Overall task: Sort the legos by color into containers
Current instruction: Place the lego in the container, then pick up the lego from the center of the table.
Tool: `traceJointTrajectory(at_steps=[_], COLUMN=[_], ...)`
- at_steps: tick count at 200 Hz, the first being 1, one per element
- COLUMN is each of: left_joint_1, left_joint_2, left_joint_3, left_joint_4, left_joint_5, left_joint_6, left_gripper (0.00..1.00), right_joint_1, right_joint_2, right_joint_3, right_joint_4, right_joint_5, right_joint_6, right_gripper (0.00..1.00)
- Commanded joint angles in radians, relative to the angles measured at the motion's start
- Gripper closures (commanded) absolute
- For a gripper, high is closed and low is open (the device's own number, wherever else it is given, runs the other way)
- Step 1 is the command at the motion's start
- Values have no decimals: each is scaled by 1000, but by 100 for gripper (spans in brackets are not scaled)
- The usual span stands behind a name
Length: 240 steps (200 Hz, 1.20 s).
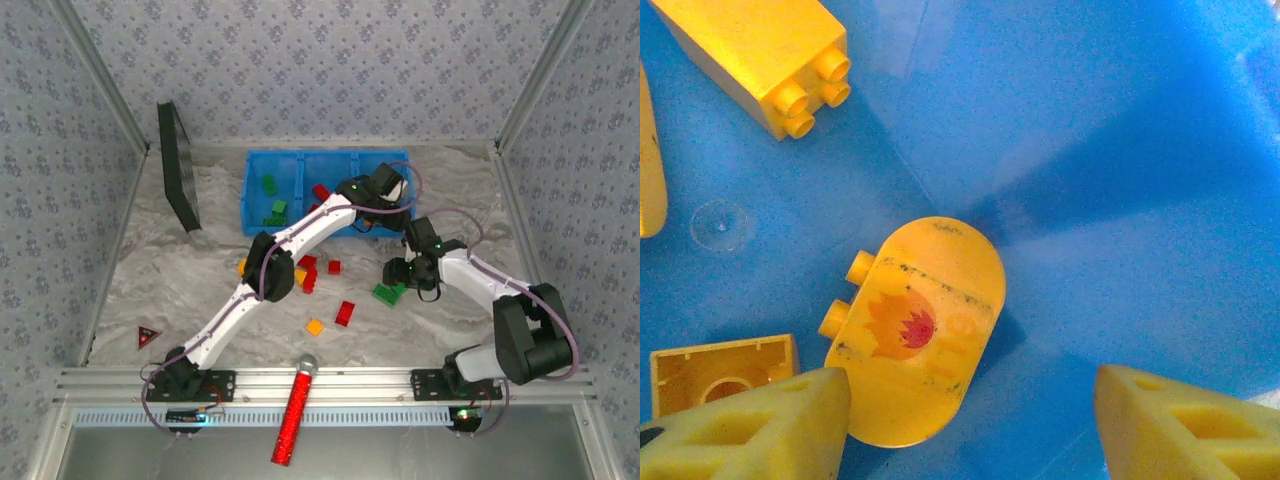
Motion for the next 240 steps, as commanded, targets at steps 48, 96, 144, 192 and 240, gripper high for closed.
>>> traceJointTrajectory(at_steps=[48, 96, 144, 192, 240], left_joint_1=[-5, -5, -1, -1, 47], left_joint_2=[-108, -195, -288, -385, -613], left_joint_3=[8, 9, 10, 5, -187], left_joint_4=[14, 44, 43, -38, -42], left_joint_5=[62, 146, 170, 149, 44], left_joint_6=[21, 29, 46, 107, 182], left_gripper=[32, 31, 30, 28, 26], right_joint_1=[31, 61, 76, 75, 71], right_joint_2=[80, 135, 165, 151, 82], right_joint_3=[23, 50, 66, 98, 248], right_joint_4=[-1, -15, -24, -49, -174], right_joint_5=[79, 106, 122, 133, 142], right_joint_6=[-16, -15, -15, -17, -74], right_gripper=[40, 50, 60, 69, 72])
